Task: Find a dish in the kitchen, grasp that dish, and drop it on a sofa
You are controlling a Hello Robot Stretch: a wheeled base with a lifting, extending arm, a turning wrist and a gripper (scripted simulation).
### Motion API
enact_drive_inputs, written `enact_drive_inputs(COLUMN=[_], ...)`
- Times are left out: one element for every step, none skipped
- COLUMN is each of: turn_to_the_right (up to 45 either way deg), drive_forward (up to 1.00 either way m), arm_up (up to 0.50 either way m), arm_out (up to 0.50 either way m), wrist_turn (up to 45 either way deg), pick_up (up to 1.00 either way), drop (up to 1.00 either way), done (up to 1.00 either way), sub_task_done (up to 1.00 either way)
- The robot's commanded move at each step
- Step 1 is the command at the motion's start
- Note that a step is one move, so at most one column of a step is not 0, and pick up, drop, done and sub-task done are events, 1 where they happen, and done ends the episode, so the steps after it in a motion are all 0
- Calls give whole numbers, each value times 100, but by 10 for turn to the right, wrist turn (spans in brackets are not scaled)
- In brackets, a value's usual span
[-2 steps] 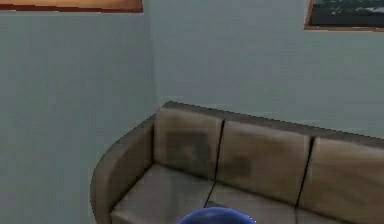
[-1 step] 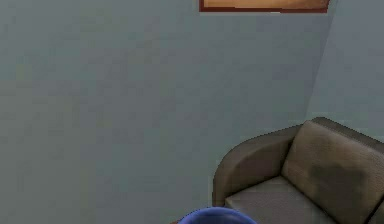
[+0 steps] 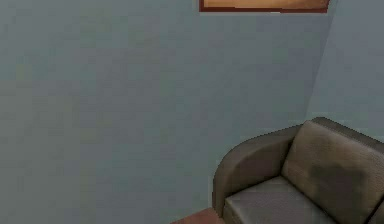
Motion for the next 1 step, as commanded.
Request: enact_drive_inputs(turn_to_the_right=[0], drive_forward=[0], arm_up=[0], arm_out=[0], wrist_turn=[390], pick_up=[0], drop=[0], done=[0], sub_task_done=[0])
